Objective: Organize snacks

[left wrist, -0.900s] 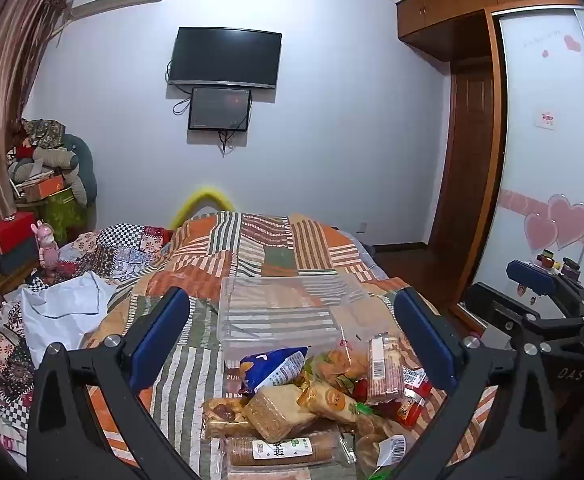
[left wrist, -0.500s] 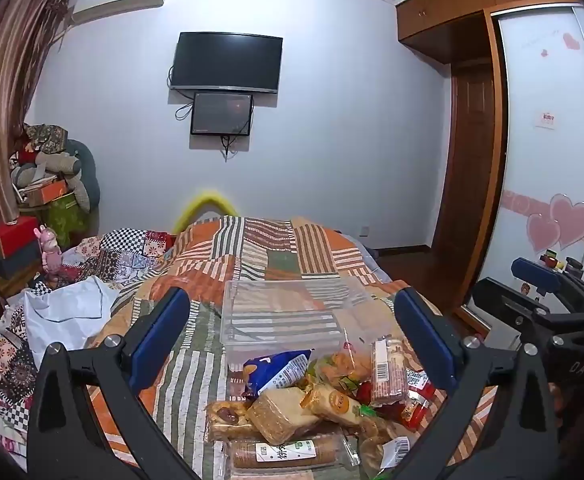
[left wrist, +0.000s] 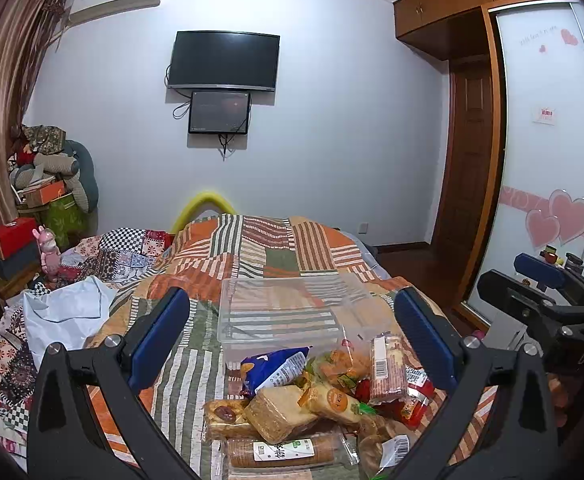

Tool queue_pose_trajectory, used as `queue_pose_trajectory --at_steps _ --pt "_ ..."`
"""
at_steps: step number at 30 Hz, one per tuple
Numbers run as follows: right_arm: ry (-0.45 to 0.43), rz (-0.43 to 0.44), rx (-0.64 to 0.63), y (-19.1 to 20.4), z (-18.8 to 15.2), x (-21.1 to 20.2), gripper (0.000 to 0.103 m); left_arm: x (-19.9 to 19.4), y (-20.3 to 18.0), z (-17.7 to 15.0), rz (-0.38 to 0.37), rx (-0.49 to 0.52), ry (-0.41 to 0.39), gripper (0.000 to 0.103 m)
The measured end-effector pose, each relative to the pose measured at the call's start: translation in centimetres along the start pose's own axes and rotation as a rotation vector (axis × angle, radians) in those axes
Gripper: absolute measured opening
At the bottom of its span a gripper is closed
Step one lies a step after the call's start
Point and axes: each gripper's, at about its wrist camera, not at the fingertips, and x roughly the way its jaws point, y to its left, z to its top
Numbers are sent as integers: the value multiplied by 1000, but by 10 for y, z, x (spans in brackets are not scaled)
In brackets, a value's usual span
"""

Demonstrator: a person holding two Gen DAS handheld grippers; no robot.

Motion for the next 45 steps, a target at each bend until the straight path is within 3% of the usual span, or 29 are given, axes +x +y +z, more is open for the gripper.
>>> queue_pose_trajectory --at_steps 45 --pt "15 16 6 1 -3 1 103 -2 -2 0 -3 4 2 103"
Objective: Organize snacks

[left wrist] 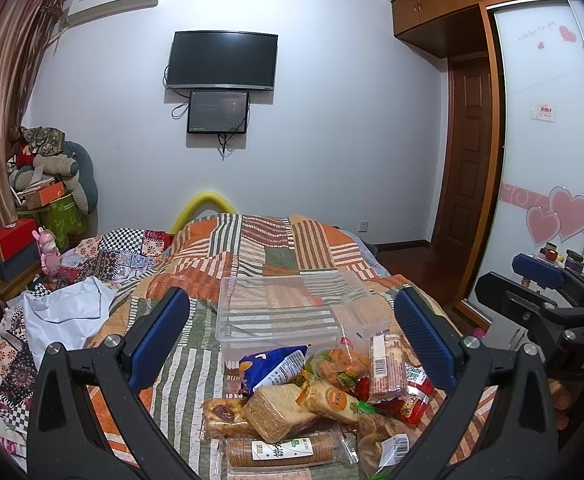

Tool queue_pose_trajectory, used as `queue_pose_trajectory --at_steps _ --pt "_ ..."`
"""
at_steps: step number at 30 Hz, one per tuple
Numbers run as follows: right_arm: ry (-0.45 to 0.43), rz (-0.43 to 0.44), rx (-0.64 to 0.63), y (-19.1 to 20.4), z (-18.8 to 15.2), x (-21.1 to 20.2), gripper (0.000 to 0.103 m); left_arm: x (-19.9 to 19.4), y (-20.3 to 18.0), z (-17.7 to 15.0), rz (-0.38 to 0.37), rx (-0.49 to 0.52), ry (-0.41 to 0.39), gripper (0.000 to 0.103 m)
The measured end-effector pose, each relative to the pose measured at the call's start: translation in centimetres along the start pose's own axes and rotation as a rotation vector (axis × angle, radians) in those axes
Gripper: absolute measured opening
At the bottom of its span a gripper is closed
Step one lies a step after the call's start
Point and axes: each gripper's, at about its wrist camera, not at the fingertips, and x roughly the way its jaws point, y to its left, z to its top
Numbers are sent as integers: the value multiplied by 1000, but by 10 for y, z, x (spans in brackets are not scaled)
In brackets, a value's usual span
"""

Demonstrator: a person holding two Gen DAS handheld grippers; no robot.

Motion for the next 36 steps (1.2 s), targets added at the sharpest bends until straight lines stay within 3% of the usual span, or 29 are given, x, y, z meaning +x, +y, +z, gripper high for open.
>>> queue_pose_trajectory --at_steps 23,26,28,36 --pt "51 0 10 -9 -8 9 103 11 7 -4 -16 -4 30 103" --pt "72 -22 6 -15 -11 13 103 20 11 -4 -6 -2 53 98" --pt "95 -36 2 -18 -13 17 98 28 15 -6 -2 -2 81 88" --pt "230 -32 42 -39 -31 42 77 69 28 -24 -28 -23 225 78"
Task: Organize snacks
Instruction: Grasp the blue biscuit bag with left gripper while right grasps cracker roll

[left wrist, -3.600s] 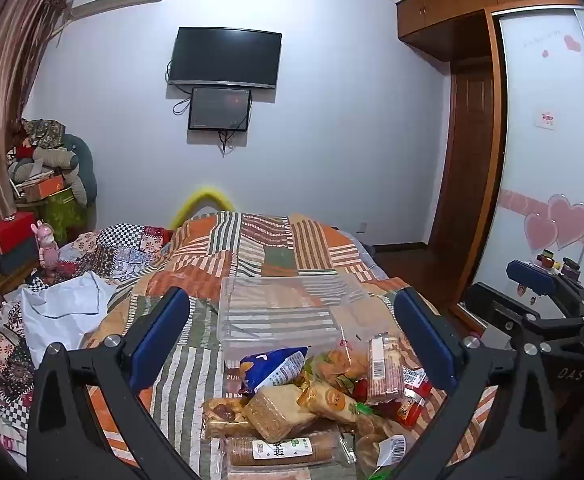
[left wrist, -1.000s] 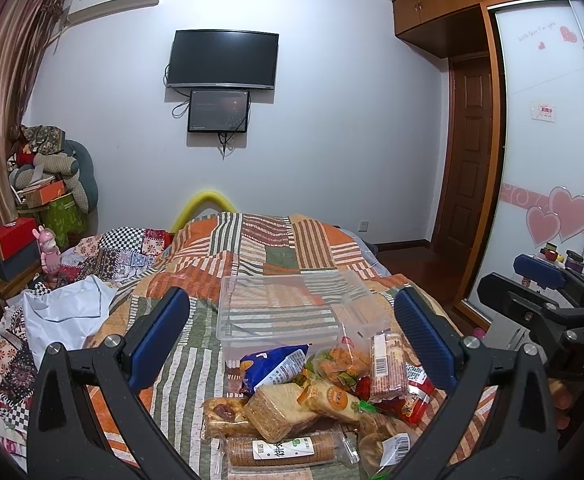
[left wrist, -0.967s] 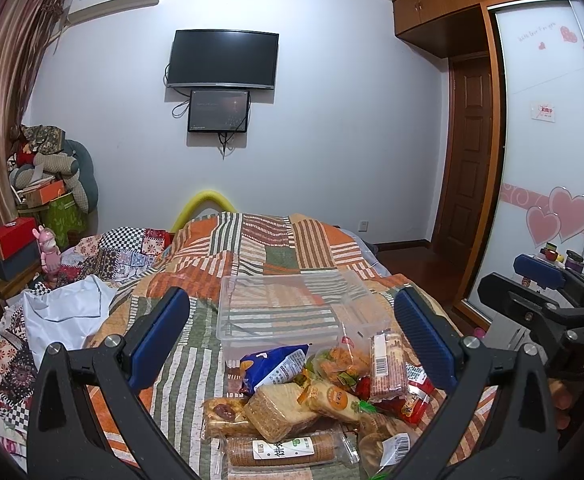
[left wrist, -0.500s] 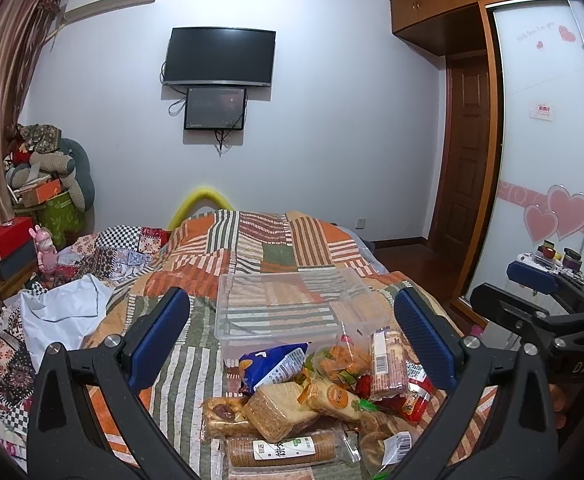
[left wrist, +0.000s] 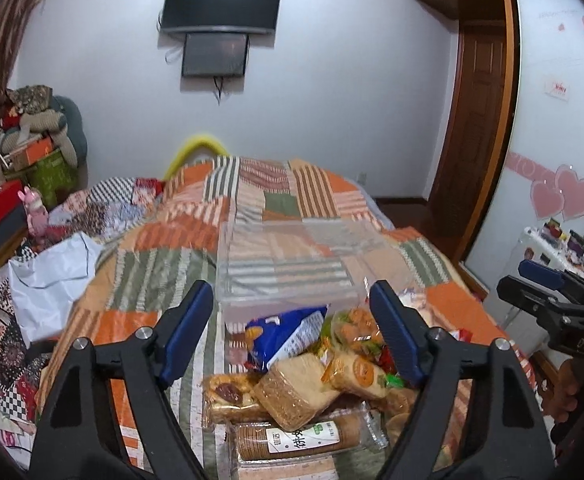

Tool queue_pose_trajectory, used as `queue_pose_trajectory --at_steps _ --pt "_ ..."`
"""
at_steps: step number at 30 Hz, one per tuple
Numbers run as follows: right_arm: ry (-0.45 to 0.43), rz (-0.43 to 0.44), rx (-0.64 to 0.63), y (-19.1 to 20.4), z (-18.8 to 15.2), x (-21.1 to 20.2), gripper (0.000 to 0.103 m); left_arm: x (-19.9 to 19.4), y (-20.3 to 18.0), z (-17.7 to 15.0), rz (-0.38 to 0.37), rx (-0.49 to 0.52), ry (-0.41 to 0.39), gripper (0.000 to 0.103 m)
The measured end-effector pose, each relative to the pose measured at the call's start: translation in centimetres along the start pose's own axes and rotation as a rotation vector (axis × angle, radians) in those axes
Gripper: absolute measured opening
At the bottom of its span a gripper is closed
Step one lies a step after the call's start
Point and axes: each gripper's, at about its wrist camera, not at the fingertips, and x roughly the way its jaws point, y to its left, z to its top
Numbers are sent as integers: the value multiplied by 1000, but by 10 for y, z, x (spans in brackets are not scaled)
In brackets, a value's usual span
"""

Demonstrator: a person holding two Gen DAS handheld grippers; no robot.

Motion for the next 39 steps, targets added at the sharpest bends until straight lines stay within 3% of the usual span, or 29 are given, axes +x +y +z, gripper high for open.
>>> queue_pose_trajectory --at_steps 3,6,15,24,28,33,39 --pt "58 21 14 -4 -3 11 67 21 1 -7 -14 5 67 69" --pt "115 50 40 -8 -7 25 63 40 2 -15 -12 14 122 69" --pt "223 86 84 -16 -14 61 62 95 23 -24 -42 -32 283 69" --pt "308 125 105 -13 -19 93 62 140 25 -32 -64 -38 395 69" --pt "323 137 98 -8 -21 99 62 150 26 -36 -62 -51 415 79" --pt "322 143 101 -9 -23 101 55 163 30 -42 -98 -89 459 82" --pt "313 159 124 -14 -22 99 41 161 21 -47 -106 -65 429 71"
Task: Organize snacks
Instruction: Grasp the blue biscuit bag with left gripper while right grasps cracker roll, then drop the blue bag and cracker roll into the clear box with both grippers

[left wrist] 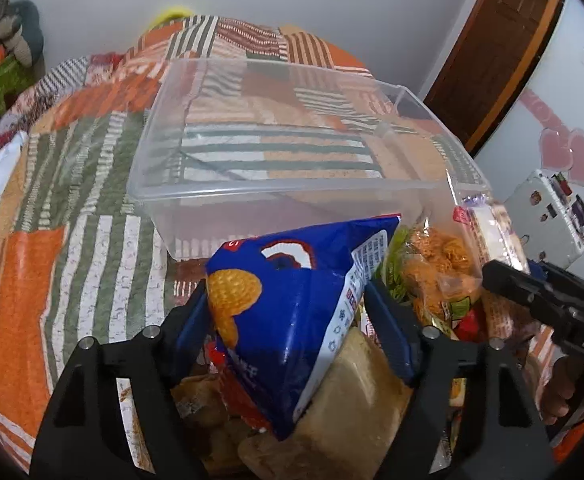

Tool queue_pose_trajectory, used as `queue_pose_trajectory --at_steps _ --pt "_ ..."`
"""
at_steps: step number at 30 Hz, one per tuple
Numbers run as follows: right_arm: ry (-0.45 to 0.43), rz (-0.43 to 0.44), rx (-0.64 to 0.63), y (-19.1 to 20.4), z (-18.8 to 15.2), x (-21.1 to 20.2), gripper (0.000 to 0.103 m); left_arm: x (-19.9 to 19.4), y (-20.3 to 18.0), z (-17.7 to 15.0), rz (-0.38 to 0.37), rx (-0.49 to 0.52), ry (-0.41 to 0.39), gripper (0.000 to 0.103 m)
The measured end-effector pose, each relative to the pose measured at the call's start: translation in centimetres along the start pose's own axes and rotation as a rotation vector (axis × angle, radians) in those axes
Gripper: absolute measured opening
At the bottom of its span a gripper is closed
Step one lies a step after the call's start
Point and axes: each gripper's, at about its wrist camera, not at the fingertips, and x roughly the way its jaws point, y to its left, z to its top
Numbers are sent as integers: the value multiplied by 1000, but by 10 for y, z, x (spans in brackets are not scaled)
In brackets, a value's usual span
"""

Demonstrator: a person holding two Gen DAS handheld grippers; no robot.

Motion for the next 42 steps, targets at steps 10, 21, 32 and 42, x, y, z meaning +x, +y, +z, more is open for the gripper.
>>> queue_pose_trajectory --at_steps 10,21,32,42 --pt "-36 32 -11 9 2 -12 24 -30 3 -8 26 11 -68 57" --pt "-90 42 -36 27 8 -28 21 -89 -4 -6 45 54 -203 57" --pt "-219 33 -61 30 46 -49 21 -119 -18 20 61 84 -326 57" --pt "-292 -11 -59 23 84 -46 21 -108 -10 60 92 47 -350 57"
